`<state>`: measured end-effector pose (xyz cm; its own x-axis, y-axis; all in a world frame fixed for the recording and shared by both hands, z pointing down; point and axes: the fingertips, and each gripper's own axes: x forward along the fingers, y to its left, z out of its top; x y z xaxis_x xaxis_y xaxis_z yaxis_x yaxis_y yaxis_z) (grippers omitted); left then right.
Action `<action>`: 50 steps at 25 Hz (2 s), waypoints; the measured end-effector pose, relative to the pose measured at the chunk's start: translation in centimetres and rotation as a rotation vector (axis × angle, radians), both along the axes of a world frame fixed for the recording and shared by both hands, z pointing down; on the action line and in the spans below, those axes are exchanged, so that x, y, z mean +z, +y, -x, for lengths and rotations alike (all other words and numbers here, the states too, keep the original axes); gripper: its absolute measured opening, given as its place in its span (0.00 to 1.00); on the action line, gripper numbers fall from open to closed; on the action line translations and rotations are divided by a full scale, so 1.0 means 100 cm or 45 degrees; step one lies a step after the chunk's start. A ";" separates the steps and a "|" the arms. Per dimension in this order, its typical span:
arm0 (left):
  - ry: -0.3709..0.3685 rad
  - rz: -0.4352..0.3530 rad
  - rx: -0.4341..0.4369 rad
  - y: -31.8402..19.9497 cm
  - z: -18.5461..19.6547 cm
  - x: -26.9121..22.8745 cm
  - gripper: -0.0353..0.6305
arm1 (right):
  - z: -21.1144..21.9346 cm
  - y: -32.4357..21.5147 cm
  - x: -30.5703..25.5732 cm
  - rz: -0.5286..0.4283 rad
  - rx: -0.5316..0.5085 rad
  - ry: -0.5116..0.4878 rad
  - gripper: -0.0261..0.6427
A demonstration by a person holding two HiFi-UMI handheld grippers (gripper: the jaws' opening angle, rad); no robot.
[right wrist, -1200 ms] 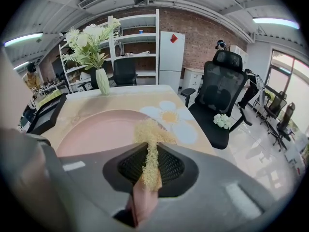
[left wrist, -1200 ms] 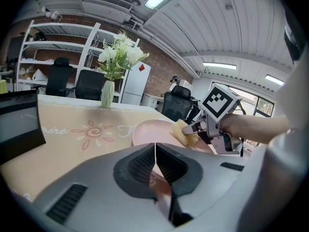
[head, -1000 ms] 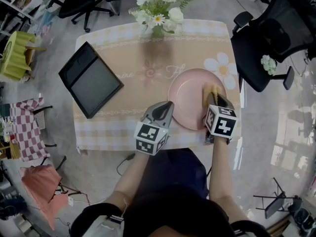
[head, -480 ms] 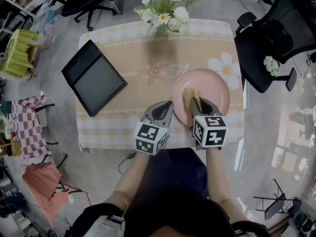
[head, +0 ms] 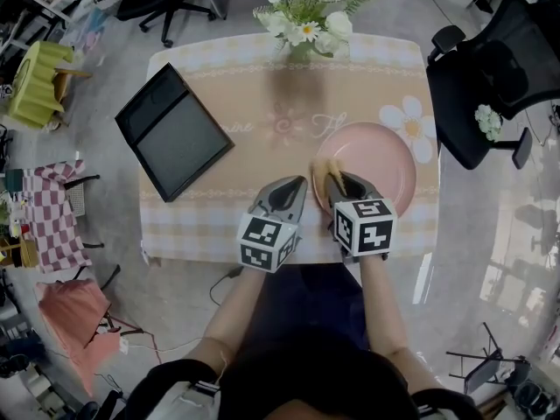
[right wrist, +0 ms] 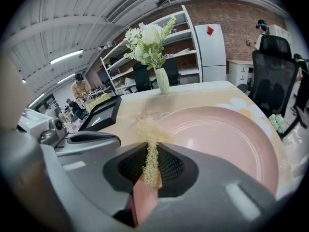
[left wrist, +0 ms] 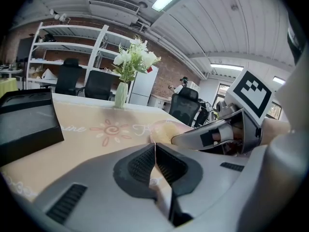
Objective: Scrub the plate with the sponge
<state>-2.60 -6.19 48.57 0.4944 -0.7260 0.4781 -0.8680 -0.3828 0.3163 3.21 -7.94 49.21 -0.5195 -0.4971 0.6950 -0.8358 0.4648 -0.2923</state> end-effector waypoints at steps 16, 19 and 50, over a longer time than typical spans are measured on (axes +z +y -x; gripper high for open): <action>0.008 0.004 0.009 -0.001 0.002 0.003 0.08 | -0.003 -0.004 0.021 0.060 -0.019 0.108 0.12; 0.016 0.004 0.008 -0.002 0.003 0.003 0.08 | -0.005 -0.007 0.021 0.066 -0.007 0.110 0.12; 0.049 0.024 0.006 -0.011 0.000 0.006 0.08 | -0.056 -0.044 0.022 0.075 0.180 0.133 0.12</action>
